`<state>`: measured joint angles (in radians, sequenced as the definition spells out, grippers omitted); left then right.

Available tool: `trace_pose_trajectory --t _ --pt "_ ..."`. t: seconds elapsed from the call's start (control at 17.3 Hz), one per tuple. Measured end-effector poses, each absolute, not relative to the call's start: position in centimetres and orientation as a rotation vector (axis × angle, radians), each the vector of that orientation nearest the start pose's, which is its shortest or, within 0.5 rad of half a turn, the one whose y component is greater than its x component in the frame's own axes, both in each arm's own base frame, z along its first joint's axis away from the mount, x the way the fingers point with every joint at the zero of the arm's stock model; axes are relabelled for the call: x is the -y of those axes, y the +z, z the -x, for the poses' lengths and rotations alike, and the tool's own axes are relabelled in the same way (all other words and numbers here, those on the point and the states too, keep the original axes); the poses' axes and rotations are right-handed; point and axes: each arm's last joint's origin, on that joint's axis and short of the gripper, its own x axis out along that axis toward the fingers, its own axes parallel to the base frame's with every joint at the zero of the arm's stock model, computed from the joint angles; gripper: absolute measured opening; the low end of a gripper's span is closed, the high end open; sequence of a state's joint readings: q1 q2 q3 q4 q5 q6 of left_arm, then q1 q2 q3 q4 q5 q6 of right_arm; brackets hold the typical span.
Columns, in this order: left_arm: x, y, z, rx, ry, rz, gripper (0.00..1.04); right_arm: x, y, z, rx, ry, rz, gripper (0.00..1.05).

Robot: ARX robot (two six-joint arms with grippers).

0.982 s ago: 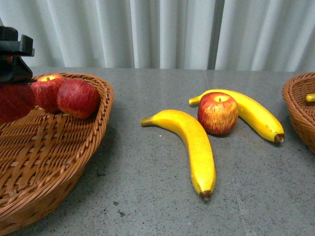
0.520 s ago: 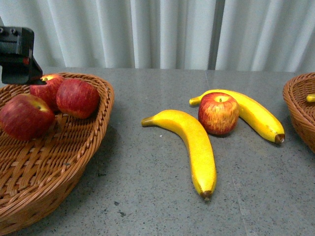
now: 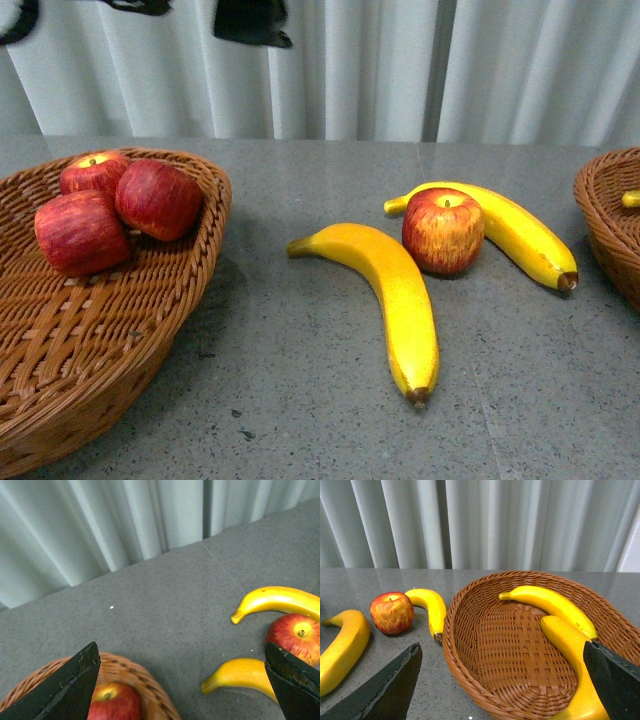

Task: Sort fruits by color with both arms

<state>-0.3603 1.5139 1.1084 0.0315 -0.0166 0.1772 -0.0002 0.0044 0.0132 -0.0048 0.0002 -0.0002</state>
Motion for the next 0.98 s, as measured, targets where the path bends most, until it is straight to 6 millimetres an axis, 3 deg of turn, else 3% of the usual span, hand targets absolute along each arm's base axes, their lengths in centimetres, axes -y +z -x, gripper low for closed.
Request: trace_pose_trajectory --t 0.12,0.29,0.58,0.81,0.98 --pt "15.2 25.7 -33.8 -0.395 -0.509 -0.295 0.98 0.0 16.7 -9.7 0.004 0.000 0.000 0.98" --pt "19.2 23.6 -34.7 -0.376 -0.659 -0.346 0.98 0.0 16.7 -9.7 0.004 0.000 0.000 0.98" --pt "20.7 20.9 -36.2 -0.424 -0.741 -0.328 0.98 0.0 16.7 -9.7 0.004 0.000 0.000 0.98" --pt "21.5 21.0 -37.0 -0.439 -0.782 -0.298 0.98 0.0 16.7 -9.7 0.004 0.000 0.000 0.98" --pt "21.9 19.8 -37.6 -0.494 -0.787 -0.273 0.98 0.0 16.7 -9.7 0.004 0.000 0.000 0.98"
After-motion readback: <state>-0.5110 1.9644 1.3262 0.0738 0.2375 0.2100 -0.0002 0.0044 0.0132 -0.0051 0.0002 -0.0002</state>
